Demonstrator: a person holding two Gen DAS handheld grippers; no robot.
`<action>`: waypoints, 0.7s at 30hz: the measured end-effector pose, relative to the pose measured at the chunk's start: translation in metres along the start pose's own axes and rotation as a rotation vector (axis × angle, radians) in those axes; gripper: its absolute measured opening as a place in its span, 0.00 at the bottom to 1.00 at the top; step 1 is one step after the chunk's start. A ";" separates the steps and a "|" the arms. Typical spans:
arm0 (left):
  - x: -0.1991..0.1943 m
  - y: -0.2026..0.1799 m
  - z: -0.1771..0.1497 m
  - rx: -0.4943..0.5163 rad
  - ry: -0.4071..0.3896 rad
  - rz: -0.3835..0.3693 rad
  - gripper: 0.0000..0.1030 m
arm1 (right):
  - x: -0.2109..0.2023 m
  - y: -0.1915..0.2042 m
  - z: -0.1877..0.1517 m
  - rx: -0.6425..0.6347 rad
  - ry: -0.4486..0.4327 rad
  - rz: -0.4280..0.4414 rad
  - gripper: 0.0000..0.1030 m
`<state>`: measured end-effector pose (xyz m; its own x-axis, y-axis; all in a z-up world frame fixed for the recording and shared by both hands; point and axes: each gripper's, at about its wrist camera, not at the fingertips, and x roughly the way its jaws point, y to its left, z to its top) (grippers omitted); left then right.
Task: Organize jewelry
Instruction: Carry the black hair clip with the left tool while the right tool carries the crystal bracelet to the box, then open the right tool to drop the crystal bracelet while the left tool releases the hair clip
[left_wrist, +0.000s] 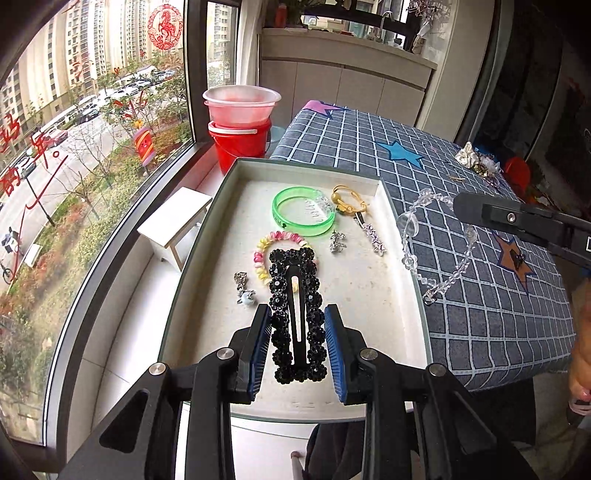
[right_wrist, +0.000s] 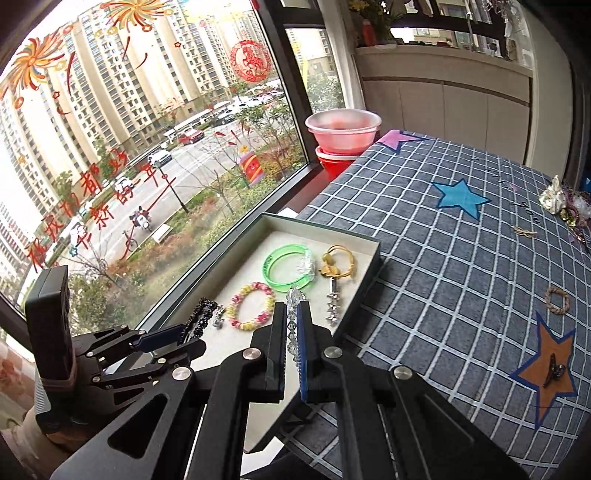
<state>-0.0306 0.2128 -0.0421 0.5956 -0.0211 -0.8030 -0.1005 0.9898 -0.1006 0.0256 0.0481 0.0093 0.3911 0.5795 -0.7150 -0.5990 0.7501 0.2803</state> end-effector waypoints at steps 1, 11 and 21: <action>0.001 0.004 -0.003 -0.006 0.005 0.002 0.36 | 0.007 0.007 -0.001 -0.009 0.013 0.015 0.05; 0.027 0.021 -0.012 -0.019 0.071 0.015 0.36 | 0.062 0.025 -0.013 -0.023 0.134 0.070 0.05; 0.044 0.026 -0.011 -0.021 0.107 0.025 0.36 | 0.108 -0.008 -0.003 0.089 0.222 0.069 0.05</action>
<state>-0.0156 0.2356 -0.0865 0.5041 -0.0127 -0.8635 -0.1317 0.9871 -0.0914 0.0710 0.1039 -0.0723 0.1822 0.5532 -0.8129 -0.5512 0.7421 0.3814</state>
